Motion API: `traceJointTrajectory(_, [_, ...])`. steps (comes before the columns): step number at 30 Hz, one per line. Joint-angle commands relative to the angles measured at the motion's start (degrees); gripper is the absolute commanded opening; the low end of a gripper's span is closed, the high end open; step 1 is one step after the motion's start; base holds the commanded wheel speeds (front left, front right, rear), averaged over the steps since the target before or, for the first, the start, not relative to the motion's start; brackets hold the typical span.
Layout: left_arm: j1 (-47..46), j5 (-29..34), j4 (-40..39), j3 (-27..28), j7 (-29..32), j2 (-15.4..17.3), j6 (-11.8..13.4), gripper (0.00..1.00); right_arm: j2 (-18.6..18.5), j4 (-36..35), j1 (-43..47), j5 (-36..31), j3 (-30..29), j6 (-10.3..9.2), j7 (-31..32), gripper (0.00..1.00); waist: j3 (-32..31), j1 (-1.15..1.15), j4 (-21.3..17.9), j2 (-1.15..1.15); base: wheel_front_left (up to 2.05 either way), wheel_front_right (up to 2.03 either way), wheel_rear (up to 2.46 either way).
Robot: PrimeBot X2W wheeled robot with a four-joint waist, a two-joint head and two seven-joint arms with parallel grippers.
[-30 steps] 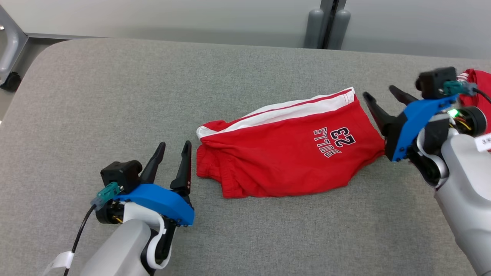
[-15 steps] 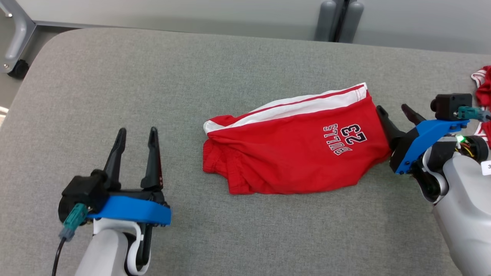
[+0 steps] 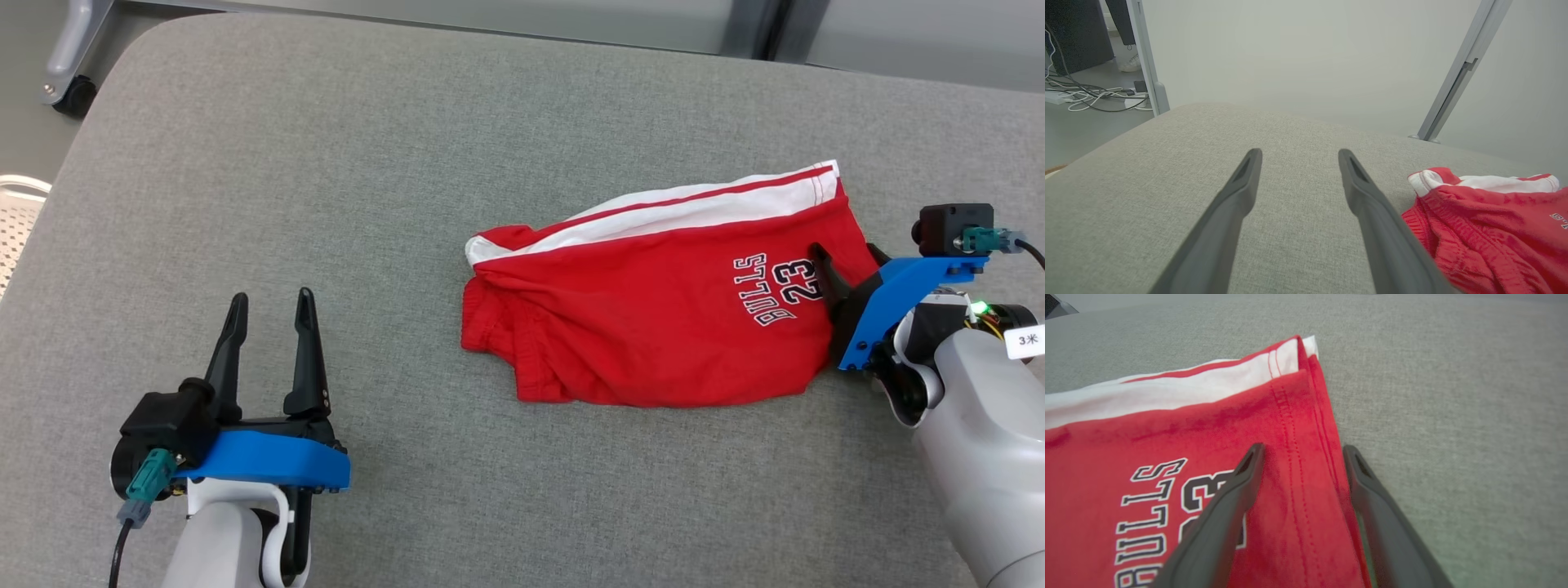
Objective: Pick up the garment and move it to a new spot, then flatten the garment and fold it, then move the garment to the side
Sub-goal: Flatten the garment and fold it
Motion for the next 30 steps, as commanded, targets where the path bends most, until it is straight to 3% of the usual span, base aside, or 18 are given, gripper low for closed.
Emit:
traceJointTrajectory(1, [0.18,0.38,0.27,0.29,-0.22,-0.05,-0.28,1.0,0.85,1.42,0.02,-0.59,0.34,0.03,0.79,1.0,0.15,0.0,0.3,0.0,0.0,0.0,0.0])
traceJointTrajectory(3, [0.02,0.49,0.5,0.6,-0.22,-0.37,-0.55,1.0,1.52,2.39,-0.14,-0.68,0.65,0.04,0.92,1.0,0.23,0.0,0.47,0.0,0.0,0.0,0.0])
traceJointTrajectory(4, [-0.09,0.54,0.53,0.79,-0.22,-0.42,-0.65,1.0,1.76,2.73,-0.23,-0.6,0.67,0.06,0.74,0.42,0.27,0.0,0.53,0.0,0.0,0.0,0.0])
traceJointTrajectory(5, [-0.1,0.65,0.78,0.89,-0.22,-0.43,-0.64,1.0,1.88,2.92,-0.38,-0.61,0.76,0.09,0.45,0.0,0.3,0.0,0.57,0.0,0.0,0.0,0.0])
traceJointTrajectory(15, [1.92,0.98,1.87,1.85,-0.22,-0.77,-1.07,1.0,-0.92,3.3,0.6,-2.67,-1.82,0.01,-5.97,0.0,-3.44,0.0,-2.28,0.0,0.0,0.0,0.0])
traceJointTrajectory(24, [4.62,1.43,2.32,1.31,-0.23,-0.85,-1.14,1.0,-5.66,2.45,4.53,-8.48,-9.42,0.02,-9.28,0.0,-7.54,0.0,-5.47,0.0,0.0,0.0,0.0])
traceJointTrajectory(30, [5.13,1.18,3.02,0.61,-0.24,-0.85,-1.15,1.0,-3.2,-2.31,5.29,-15.33,-12.75,0.03,-7.5,0.0,-8.78,0.0,-6.11,0.0,0.0,0.0,0.0])
